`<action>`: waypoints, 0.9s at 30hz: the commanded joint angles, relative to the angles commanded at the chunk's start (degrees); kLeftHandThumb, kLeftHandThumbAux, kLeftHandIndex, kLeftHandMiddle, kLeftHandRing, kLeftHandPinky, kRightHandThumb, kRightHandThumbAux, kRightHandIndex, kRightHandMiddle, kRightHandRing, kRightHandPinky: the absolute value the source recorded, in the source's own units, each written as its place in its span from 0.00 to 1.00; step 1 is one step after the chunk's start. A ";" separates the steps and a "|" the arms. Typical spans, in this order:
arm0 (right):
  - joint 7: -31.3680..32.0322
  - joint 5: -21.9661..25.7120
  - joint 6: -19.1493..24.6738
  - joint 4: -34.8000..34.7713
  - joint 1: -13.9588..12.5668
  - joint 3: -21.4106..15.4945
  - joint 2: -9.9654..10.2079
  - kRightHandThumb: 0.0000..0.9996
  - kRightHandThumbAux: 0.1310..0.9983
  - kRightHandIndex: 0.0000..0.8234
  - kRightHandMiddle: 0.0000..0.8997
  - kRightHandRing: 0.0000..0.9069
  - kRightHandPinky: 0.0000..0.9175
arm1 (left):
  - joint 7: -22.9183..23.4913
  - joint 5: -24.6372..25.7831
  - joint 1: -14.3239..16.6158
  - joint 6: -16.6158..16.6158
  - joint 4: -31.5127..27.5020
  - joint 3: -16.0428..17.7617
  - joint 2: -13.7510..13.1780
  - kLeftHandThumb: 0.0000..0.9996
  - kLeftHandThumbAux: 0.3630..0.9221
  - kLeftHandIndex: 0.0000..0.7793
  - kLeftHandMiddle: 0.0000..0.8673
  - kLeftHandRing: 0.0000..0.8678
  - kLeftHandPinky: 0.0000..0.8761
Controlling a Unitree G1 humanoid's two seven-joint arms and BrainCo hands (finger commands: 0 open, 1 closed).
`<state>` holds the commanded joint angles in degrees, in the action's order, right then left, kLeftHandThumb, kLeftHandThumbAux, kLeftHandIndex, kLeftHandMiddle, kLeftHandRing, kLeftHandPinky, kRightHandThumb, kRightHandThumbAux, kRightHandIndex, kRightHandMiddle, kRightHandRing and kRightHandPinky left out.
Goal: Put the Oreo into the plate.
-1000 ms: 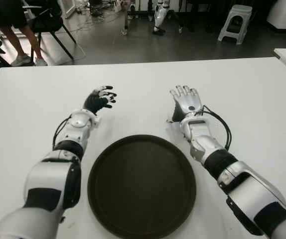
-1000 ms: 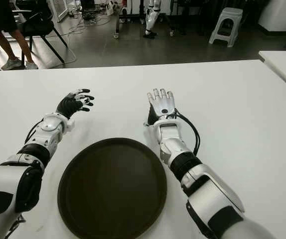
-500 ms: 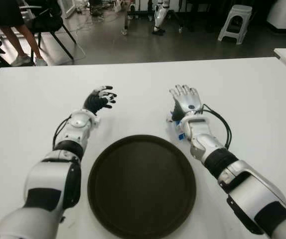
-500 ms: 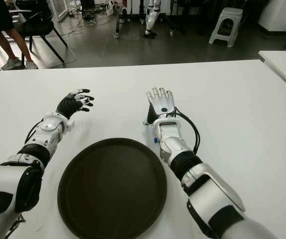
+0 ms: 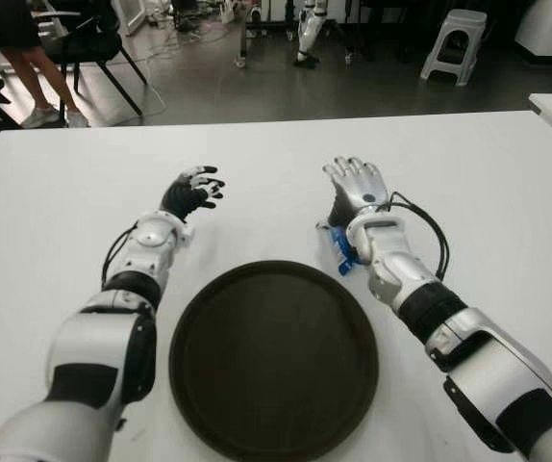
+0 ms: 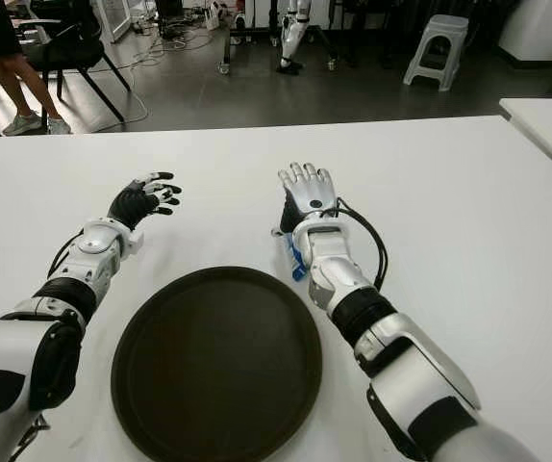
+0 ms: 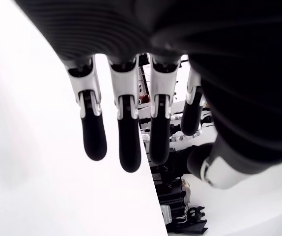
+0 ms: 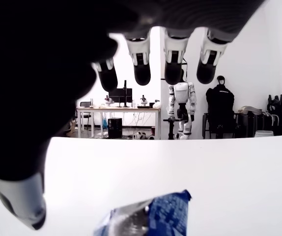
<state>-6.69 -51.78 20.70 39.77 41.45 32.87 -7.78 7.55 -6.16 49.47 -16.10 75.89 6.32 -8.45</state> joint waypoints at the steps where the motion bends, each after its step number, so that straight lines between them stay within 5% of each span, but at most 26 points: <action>1: 0.28 0.06 0.07 -0.42 -0.15 0.01 -0.13 0.00 0.67 0.00 0.00 0.00 0.00 | 0.05 -0.02 -0.03 -0.04 -0.01 -0.05 -0.04 0.07 0.53 0.29 0.39 0.40 0.41; 11: 1.66 1.41 -1.05 -1.83 -2.11 -0.49 -1.58 0.00 0.68 0.00 0.00 0.00 0.00 | 0.20 0.13 -0.19 -0.52 -0.15 -0.10 -0.10 0.08 0.51 0.29 0.39 0.39 0.41; 27: 0.77 3.09 -1.42 1.79 -1.78 -0.52 -1.08 0.00 0.66 0.00 0.00 0.00 0.00 | -0.34 0.06 -0.34 -0.34 -0.22 -0.20 -0.19 0.09 0.51 0.28 0.39 0.39 0.42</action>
<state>-5.92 -48.69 19.28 41.56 39.68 32.35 -8.86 7.21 -6.10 49.12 -16.44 75.67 6.12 -8.64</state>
